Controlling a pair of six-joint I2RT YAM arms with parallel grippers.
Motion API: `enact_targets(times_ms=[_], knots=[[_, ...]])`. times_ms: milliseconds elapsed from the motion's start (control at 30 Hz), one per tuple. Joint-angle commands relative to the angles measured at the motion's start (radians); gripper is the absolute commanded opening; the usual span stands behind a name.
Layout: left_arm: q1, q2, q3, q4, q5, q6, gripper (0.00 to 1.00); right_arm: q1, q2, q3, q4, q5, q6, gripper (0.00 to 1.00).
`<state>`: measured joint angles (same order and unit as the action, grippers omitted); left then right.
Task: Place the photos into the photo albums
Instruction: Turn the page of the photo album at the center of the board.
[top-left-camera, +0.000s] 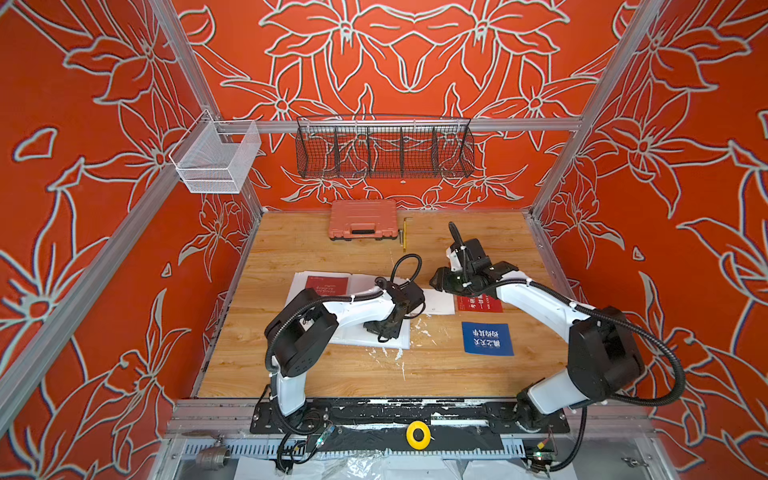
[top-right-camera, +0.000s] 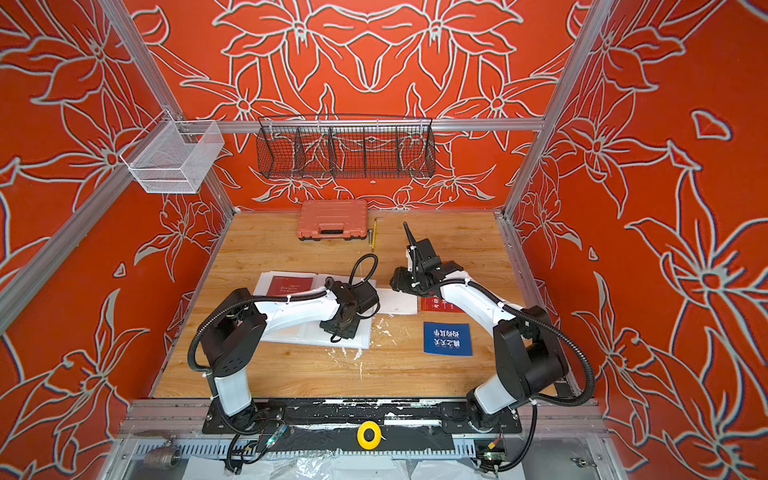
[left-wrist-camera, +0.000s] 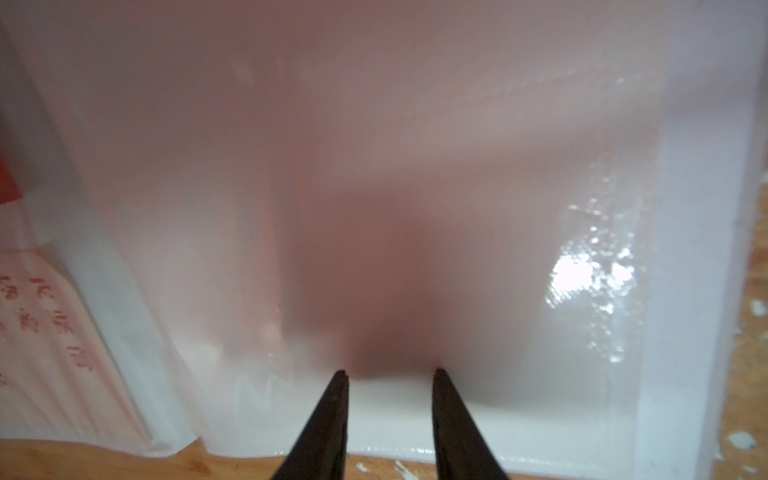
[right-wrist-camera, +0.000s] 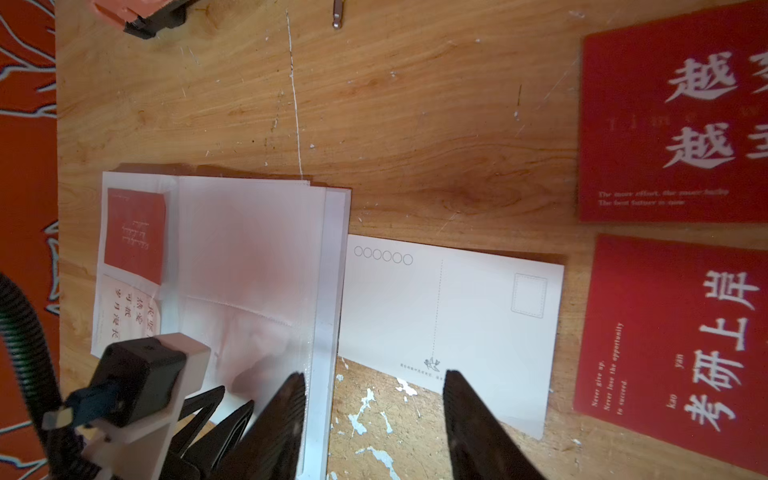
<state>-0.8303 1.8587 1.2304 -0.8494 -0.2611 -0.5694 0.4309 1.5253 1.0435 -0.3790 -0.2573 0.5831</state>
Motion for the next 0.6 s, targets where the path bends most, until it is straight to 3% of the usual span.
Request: enact_targets(times_ms=[0, 267, 567], knots=[[0.007, -0.055, -0.008, -0.005, -0.003, -0.014, 0.36, -0.003, -0.026, -0.023, 0.013, -0.028, 0.004, 0.56], [-0.018, -0.083, 0.056, 0.050, 0.092, 0.014, 0.50, -0.003, -0.022, -0.030, 0.017, -0.030, 0.004, 0.56], [-0.019, 0.011, 0.095, 0.040, 0.092, 0.024, 0.51, -0.003, -0.023, -0.019, 0.002, -0.020, -0.007, 0.56]])
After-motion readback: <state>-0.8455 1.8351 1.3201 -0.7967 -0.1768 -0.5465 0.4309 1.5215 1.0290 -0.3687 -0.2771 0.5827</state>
